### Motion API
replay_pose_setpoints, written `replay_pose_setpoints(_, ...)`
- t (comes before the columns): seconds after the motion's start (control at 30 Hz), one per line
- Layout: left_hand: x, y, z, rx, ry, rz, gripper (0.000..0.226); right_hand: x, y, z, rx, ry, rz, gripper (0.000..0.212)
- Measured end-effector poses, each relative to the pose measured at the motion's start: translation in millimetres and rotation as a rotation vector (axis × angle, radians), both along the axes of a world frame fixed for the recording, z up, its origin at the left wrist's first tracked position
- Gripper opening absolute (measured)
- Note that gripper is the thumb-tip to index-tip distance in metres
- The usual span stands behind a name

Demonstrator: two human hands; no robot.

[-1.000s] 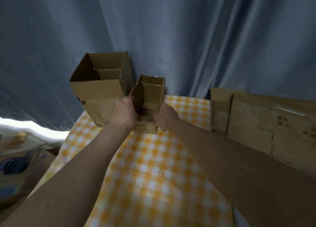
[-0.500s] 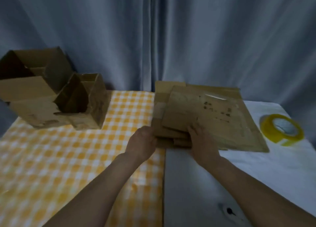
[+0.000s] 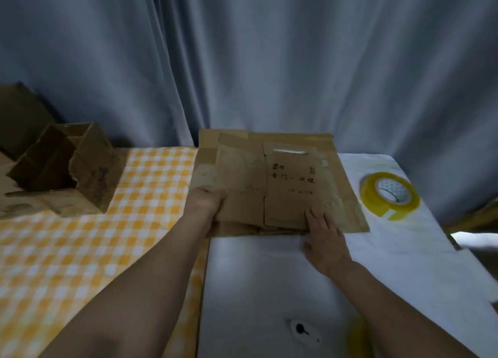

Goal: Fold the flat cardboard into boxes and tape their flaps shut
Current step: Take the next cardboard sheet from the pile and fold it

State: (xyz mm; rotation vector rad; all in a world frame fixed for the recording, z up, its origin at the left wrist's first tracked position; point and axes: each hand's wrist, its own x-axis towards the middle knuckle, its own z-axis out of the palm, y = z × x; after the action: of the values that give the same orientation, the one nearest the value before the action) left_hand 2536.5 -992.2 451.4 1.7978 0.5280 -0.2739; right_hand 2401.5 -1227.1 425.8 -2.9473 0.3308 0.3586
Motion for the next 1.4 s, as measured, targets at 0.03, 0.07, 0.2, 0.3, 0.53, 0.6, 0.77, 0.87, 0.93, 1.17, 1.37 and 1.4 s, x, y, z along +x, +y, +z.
replay_pose_setpoints(0.03, -6, -5, 5, -0.062, -0.017, 0.009, 0.022, -1, 0, 2, -0.005, -0.006, -0.001, 0.079)
replay_pose_setpoints(0.07, -12, -9, 11, -0.127, -0.021, 0.011, 0.018, -2, 1, 6, -0.009, -0.017, -0.009, 0.082)
replay_pose_setpoints(0.2, -41, -13, 56, -0.238, -0.127, -0.055, 0.01, -7, 8, 34, -0.09, -0.156, -0.005, 0.084)
replay_pose_setpoints(0.3, -63, 3, 109, -0.268, -0.251, -0.066, 0.015, -13, 16, 72, -0.093, -0.33, 0.089, 0.064)
replay_pose_setpoints(0.53, -152, 43, 199, -0.989, -0.227, -0.442, 0.063, -66, 82, 188, 0.3, -0.506, 0.145, 0.035)
replay_pose_setpoints(0.6, -188, 33, 196, -0.783, -0.254, -0.493, 0.063, -88, 107, 206, 0.469, -0.448, 0.199, 0.026)
replay_pose_setpoints(0.77, -250, 33, 172, -0.592, -0.144, -0.454, 0.088, -143, 148, 210, 0.958, -0.203, 0.311, 0.048)
replay_pose_setpoints(0.87, -278, 39, 163, -0.557, -0.008, -0.394, 0.091, -168, 156, 194, 1.094, -0.037, 0.264, 0.059)
replay_pose_setpoints(0.93, -289, 42, 154, -0.527, 0.087, -0.355, 0.096, -182, 161, 183, 1.204, 0.063, 0.204, 0.047)
replay_pose_setpoints(1.17, -297, 48, 143, -0.494, 0.228, -0.186, 0.083, -210, 175, 170, 1.419, 0.075, -0.002, 0.025)
replay_pose_setpoints(1.37, -294, 49, 136, -0.472, 0.149, 0.034, 0.051, -217, 177, 167, 1.28, 0.029, -0.053, 0.028)
replay_pose_setpoints(1.4, -293, 49, 134, -0.419, 0.095, 0.043, 0.047, -218, 177, 166, 1.227, 0.001, -0.059, 0.023)
